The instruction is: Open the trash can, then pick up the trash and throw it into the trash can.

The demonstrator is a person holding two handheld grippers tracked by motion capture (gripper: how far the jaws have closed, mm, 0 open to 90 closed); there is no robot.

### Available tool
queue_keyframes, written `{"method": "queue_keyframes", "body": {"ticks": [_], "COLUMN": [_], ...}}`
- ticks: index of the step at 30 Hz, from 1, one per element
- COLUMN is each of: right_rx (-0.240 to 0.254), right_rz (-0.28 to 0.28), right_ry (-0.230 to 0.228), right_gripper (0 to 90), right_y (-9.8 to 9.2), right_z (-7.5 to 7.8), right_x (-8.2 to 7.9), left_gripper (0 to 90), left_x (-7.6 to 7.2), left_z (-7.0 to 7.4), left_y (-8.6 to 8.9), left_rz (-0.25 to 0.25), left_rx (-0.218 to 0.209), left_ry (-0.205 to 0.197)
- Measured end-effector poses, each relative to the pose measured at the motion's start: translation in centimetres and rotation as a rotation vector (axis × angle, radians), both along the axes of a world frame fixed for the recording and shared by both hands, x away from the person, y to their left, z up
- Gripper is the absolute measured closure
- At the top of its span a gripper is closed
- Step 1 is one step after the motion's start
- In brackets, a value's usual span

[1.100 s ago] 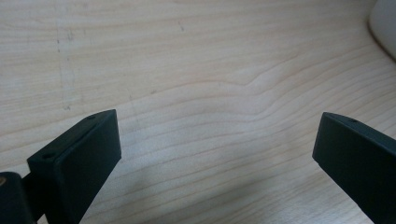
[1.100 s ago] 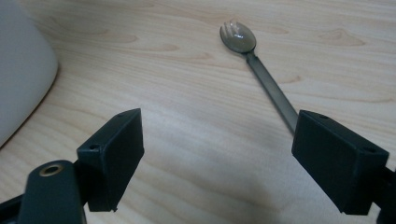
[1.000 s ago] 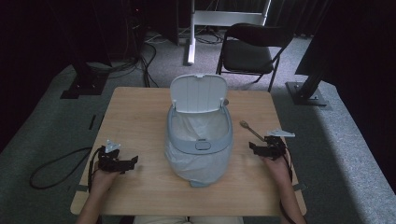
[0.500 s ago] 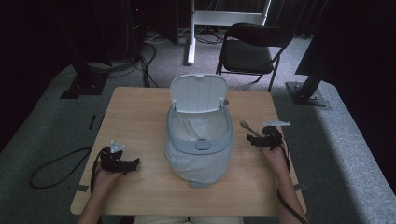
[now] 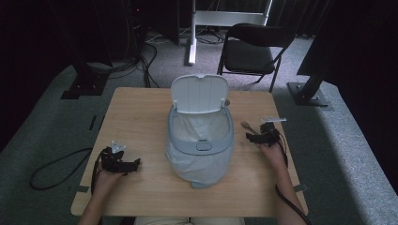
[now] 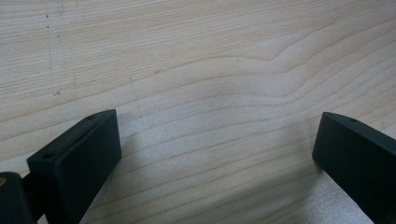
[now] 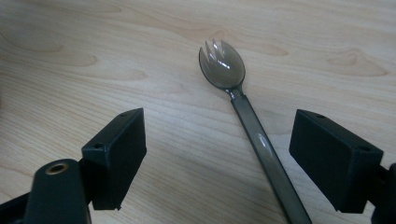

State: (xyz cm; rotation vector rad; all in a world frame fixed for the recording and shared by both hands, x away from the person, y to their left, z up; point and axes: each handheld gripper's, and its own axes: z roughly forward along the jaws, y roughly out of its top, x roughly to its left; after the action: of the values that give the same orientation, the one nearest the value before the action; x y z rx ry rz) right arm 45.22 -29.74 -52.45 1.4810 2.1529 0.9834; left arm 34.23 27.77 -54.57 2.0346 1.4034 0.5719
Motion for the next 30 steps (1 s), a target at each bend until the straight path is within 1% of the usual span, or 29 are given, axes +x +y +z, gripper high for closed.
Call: {"method": "queue_keyframes", "body": {"ticks": [2, 5, 8, 9, 11, 13, 14, 17, 20, 22, 25, 26, 27, 30], "right_rx": [-0.007, -0.016, -0.045, -0.057, -0.068, -0.106, -0.107, -0.104, -0.101, -0.1, -0.099, -0.101, -0.102, -0.106], "right_rz": [-0.007, -0.009, -0.014, -0.019, -0.023, -0.021, -0.023, -0.034, -0.044, -0.049, -0.039, -0.034, -0.03, -0.03], "right_ry": [0.02, 0.033, 0.042, 0.032, 0.031, 0.022, 0.022, 0.013, 0.011, 0.01, 0.009, 0.007, 0.01, 0.006], "right_gripper": [18.1, 19.7, 21.8, 23.9, 26.5, 29.8, 31.7, 41.1, 47.7, 54.0, 69.7, 76.7, 78.8, 79.3], "right_y": [-0.1, -0.2, -0.2, -0.2, -0.1, 0.0, 0.0, -0.2, -0.5, -0.6, -0.6, -0.5, -0.5, -0.3], "right_z": [-0.5, -1.0, -1.5, -1.5, -1.5, -1.4, -1.4, -1.4, -1.3, -1.3, -1.2, -1.2, -1.1, -1.1], "right_x": [0.1, 0.1, 0.0, -0.1, -0.2, -0.2, -0.2, -0.2, -0.1, -0.2, -0.3, -0.3, -0.3, -0.4], "left_gripper": [1.2, 1.2, 1.2, 1.2, 1.2, 1.2, 1.2, 1.2, 1.2, 1.2, 1.2, 1.2, 1.2, 1.2], "left_x": [0.0, 0.0, 0.0, 0.0, 0.0, 0.0, 0.0, -0.1, -0.1, -0.1, -0.1, -0.1, -0.1, -0.1], "left_z": [0.0, 0.0, 0.0, 0.0, 0.0, 0.0, 0.0, 0.0, 0.0, 0.0, 0.0, 0.0, 0.0, 0.0], "left_y": [0.0, 0.0, 0.0, 0.0, 0.0, 0.0, 0.0, 0.0, 0.0, 0.0, 0.0, 0.0, 0.0, 0.0], "left_rz": [-0.001, 0.001, 0.001, 0.0, 0.001, 0.002, 0.003, 0.006, 0.006, 0.006, 0.006, 0.006, 0.006, 0.006], "left_rx": [0.001, -0.001, -0.001, 0.0, -0.001, -0.001, 0.0, 0.001, 0.001, 0.001, 0.001, 0.001, 0.001, 0.001], "left_ry": [0.001, 0.0, 0.0, 0.0, 0.0, 0.0, 0.0, 0.001, 0.001, 0.001, 0.001, 0.001, 0.001, 0.001]}}
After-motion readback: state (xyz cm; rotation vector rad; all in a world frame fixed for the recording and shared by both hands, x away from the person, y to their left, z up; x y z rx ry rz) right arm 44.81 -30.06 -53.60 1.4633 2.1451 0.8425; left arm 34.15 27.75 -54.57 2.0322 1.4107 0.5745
